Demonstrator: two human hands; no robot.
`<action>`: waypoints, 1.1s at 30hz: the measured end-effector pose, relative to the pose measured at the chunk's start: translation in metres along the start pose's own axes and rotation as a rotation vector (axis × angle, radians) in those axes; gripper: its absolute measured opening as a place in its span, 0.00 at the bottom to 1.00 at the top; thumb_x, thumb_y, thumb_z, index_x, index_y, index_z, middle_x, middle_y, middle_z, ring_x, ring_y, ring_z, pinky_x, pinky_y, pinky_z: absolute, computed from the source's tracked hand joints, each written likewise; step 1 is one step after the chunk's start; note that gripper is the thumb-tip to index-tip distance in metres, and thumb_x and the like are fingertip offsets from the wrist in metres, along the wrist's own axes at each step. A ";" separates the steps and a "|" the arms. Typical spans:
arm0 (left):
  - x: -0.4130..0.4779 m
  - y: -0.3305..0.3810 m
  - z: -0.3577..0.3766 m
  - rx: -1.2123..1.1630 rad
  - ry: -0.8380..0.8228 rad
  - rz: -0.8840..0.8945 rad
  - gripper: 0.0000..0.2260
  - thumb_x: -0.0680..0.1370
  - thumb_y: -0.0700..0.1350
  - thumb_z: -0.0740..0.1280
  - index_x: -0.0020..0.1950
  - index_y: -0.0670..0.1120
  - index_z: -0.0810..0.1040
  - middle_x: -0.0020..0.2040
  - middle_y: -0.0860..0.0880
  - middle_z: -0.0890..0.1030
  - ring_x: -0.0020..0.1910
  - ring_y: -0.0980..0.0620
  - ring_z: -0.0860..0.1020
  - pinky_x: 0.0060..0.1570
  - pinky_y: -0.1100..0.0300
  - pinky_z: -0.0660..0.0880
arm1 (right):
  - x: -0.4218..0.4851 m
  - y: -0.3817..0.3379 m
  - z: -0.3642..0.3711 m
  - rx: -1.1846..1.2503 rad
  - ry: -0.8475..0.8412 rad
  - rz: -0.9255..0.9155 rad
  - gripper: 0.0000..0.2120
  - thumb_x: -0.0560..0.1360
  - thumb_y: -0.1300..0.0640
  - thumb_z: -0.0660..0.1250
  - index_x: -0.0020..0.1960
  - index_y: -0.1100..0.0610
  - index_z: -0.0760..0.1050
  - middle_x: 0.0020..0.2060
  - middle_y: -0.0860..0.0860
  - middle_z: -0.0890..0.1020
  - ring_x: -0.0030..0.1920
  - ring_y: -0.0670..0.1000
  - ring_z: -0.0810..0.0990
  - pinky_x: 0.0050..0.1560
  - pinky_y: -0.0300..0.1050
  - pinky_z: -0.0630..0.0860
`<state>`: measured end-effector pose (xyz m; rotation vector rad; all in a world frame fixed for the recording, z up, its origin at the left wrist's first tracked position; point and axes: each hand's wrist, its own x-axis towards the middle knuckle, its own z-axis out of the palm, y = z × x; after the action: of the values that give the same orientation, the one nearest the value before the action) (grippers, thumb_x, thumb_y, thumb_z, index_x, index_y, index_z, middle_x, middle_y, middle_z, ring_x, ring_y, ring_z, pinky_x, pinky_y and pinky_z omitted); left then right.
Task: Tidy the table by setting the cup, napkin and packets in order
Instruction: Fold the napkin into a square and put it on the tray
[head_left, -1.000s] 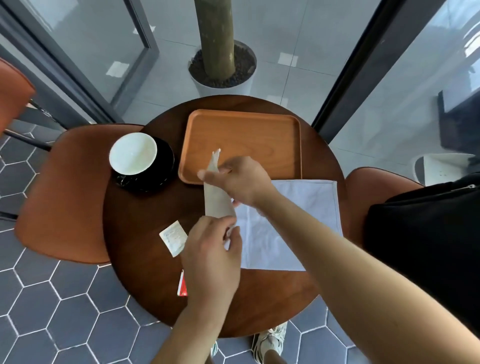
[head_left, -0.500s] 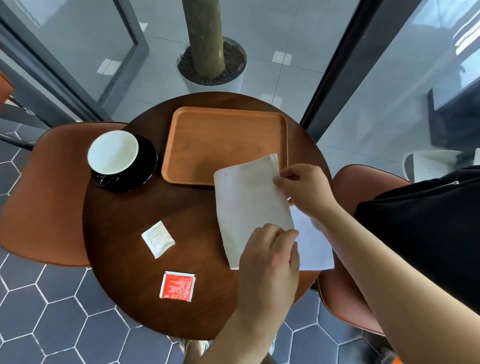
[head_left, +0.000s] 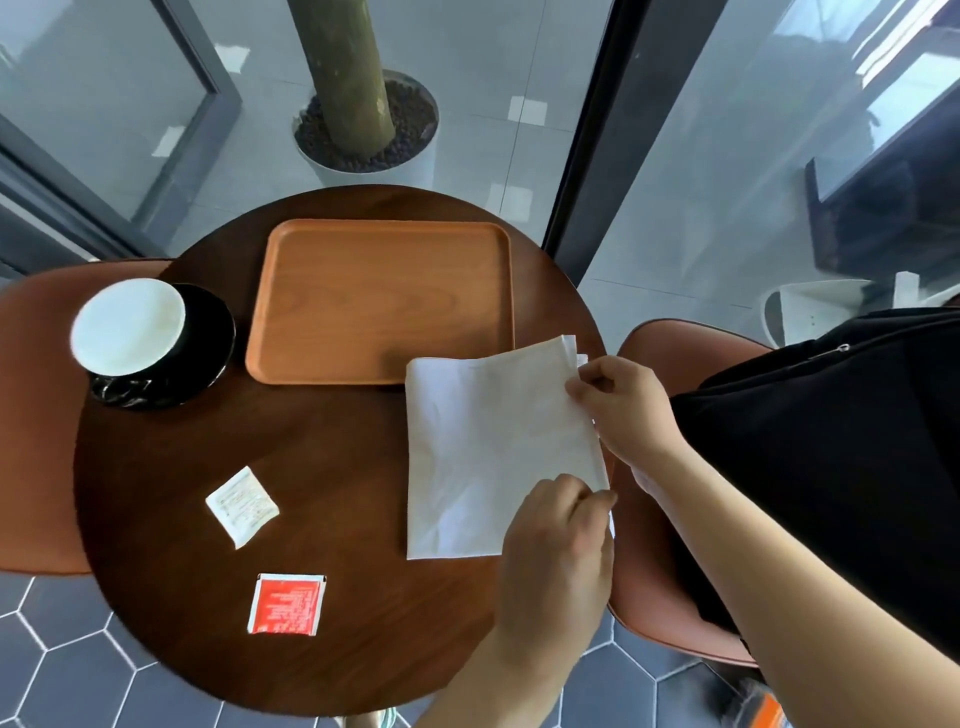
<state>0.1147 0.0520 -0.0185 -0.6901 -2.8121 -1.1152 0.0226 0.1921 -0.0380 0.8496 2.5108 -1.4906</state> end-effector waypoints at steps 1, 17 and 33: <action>0.000 -0.001 0.002 0.000 0.000 0.003 0.12 0.68 0.32 0.76 0.49 0.42 0.85 0.38 0.47 0.78 0.36 0.46 0.78 0.33 0.57 0.76 | 0.001 0.004 0.000 -0.004 0.011 0.004 0.03 0.76 0.56 0.70 0.45 0.53 0.81 0.37 0.45 0.81 0.39 0.48 0.79 0.41 0.50 0.77; 0.003 -0.066 -0.011 0.141 0.053 -0.038 0.12 0.77 0.44 0.69 0.59 0.44 0.82 0.58 0.44 0.80 0.60 0.43 0.79 0.57 0.47 0.79 | -0.021 0.033 0.001 -0.413 0.143 -0.171 0.21 0.76 0.55 0.71 0.67 0.54 0.73 0.56 0.49 0.80 0.54 0.52 0.78 0.48 0.41 0.76; 0.004 -0.149 -0.014 0.586 -0.322 -0.110 0.37 0.82 0.65 0.49 0.82 0.41 0.48 0.83 0.41 0.45 0.82 0.41 0.45 0.77 0.36 0.52 | -0.064 0.084 0.048 -1.007 -0.086 -0.507 0.37 0.81 0.31 0.46 0.82 0.52 0.49 0.82 0.52 0.47 0.81 0.57 0.42 0.78 0.62 0.46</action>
<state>0.0471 -0.0517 -0.1035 -0.7025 -3.2239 -0.1468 0.1096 0.1567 -0.1054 -0.0185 2.9557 -0.1292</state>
